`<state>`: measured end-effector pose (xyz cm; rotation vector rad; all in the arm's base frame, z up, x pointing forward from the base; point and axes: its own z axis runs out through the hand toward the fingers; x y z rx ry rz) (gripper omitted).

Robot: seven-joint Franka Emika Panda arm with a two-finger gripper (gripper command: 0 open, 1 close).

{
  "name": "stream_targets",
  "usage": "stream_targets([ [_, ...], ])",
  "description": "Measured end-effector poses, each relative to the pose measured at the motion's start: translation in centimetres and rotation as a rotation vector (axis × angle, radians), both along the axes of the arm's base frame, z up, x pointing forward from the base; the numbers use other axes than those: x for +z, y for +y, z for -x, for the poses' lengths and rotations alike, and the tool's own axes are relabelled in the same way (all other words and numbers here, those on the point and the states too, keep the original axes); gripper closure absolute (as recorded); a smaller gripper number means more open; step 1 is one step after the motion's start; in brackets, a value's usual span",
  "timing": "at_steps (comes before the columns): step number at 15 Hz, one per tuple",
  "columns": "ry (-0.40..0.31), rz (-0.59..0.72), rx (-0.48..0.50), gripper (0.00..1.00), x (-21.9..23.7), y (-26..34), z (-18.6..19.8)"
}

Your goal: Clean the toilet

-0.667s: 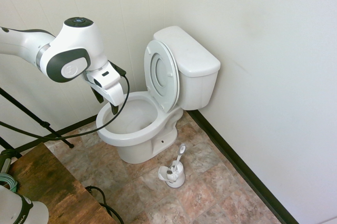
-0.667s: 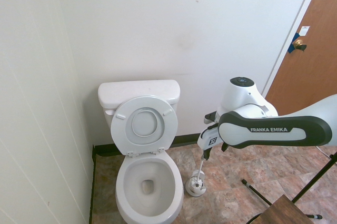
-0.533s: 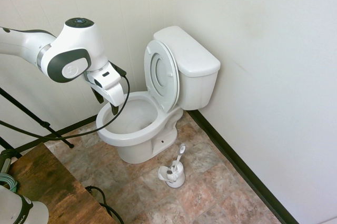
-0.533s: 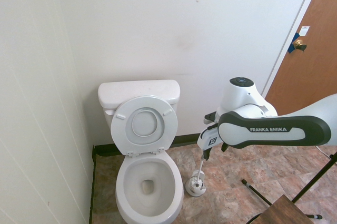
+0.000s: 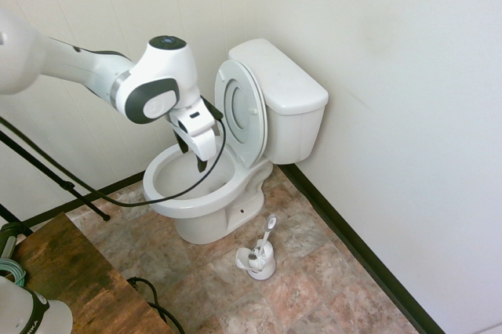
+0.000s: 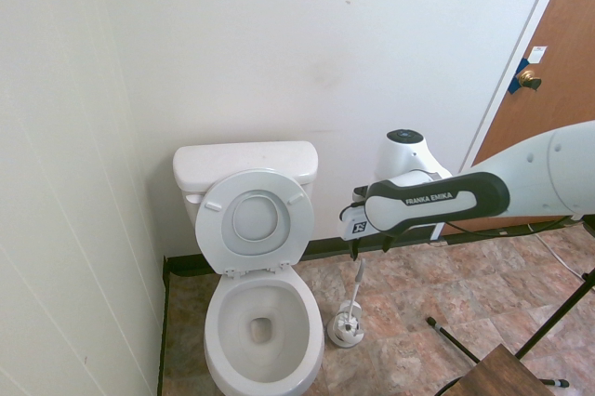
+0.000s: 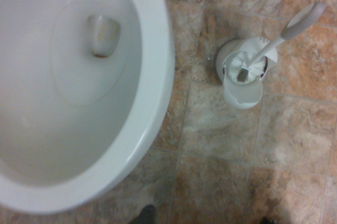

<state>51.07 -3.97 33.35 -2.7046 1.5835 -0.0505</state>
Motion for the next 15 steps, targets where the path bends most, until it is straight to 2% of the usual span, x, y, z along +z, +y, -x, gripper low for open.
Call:
stream_targets([
  [5, 0.031, 0.003, -0.141, 0.0, -5.2, -5.4, -3.3],
  [10, 0.064, -0.044, -0.286, 0.0, -12.3, -10.0, -7.0],
  [15, 0.088, -0.065, -0.364, 0.0, -18.7, -12.6, -10.2],
])
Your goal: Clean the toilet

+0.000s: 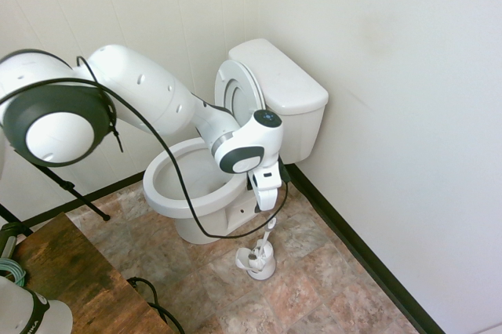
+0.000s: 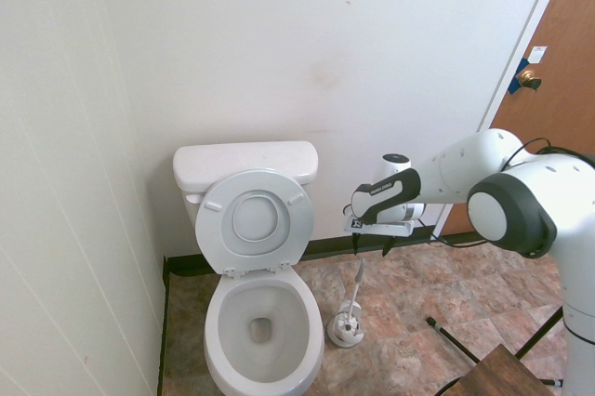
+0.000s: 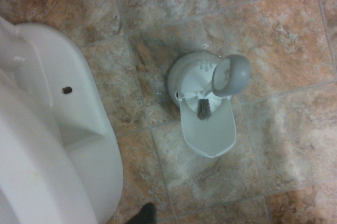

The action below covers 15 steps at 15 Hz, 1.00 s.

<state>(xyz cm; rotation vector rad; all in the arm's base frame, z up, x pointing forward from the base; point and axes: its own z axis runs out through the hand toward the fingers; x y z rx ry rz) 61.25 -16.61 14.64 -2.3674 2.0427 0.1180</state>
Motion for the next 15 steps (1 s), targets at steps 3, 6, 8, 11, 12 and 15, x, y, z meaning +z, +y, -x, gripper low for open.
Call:
stream_targets([
  [3, 0.024, 0.0, -0.022, 0.0, -3.9, -1.2, -1.5],
  [6, 0.048, -0.01, -0.047, 0.0, -6.9, -2.7, -2.7],
  [8, 0.068, -0.021, -0.056, 0.0, -9.3, -3.1, -3.2],
  [11, 0.089, -0.025, -0.062, 0.0, -12.3, -3.1, -3.9],
  [12, 0.094, -0.028, -0.064, 0.0, -13.0, -3.1, -4.2],
  [15, 0.1, -0.036, -0.072, 0.0, -14.5, -3.4, -5.1],
])
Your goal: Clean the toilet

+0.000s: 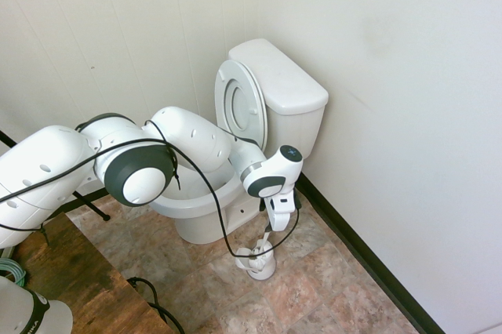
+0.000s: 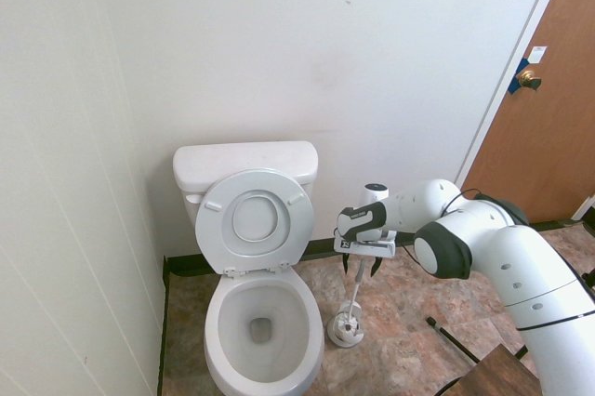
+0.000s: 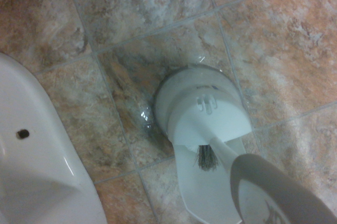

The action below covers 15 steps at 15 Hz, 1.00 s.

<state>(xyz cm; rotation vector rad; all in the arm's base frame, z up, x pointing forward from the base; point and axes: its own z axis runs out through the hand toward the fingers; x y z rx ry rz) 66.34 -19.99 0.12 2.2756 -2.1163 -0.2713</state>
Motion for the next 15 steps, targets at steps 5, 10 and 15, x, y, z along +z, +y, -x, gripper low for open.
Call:
stream_targets([
  [5, 0.0, -0.007, -0.015, 1.0, -1.2, -1.3, -0.6],
  [10, 0.003, -0.012, -0.02, 1.0, -2.0, -1.6, -0.8],
  [15, 0.006, -0.017, -0.022, 1.0, -2.5, -1.8, -0.8],
])
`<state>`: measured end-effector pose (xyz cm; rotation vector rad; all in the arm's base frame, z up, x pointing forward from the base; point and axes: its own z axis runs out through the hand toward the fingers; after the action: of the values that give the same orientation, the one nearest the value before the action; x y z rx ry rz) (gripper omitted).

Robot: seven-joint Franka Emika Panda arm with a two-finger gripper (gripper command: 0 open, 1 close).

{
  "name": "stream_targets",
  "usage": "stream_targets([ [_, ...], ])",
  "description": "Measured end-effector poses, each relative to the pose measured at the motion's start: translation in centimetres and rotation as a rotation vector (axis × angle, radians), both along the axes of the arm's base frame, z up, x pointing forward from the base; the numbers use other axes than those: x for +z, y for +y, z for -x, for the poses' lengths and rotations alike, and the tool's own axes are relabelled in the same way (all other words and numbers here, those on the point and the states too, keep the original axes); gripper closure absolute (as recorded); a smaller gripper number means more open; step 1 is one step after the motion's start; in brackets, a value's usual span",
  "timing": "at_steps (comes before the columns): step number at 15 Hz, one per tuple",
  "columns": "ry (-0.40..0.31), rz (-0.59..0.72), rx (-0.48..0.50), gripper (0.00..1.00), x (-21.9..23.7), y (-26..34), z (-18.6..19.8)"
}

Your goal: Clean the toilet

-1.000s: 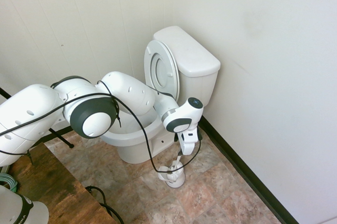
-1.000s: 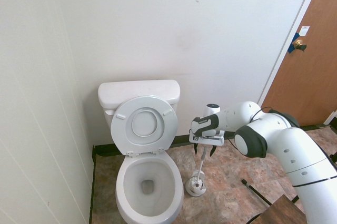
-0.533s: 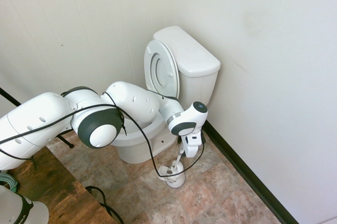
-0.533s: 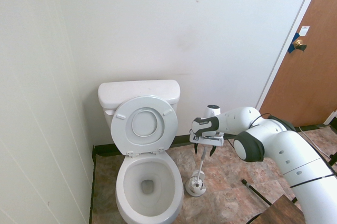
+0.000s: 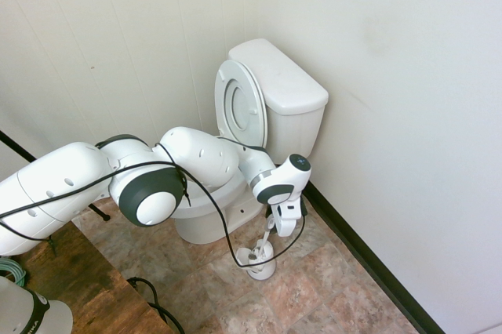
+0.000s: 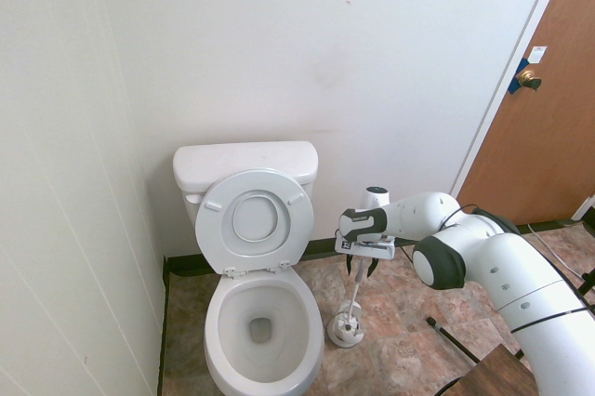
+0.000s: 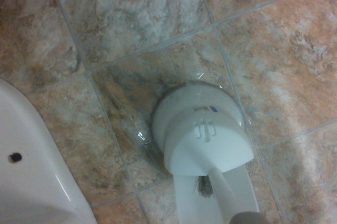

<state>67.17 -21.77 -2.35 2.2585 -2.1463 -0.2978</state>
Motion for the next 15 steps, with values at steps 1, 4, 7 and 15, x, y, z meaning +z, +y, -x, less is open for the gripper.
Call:
stream_targets([
  [1, 0.0, -0.002, 0.0, 1.0, -0.02, 0.08, -0.02],
  [4, -0.001, -0.006, 0.002, 1.0, -0.02, 0.29, -0.11],
  [7, 0.0, -0.008, 0.003, 1.0, -0.09, 0.32, -0.21],
  [15, 0.01, -0.034, 0.067, 1.0, -0.22, 0.44, 0.28],
])
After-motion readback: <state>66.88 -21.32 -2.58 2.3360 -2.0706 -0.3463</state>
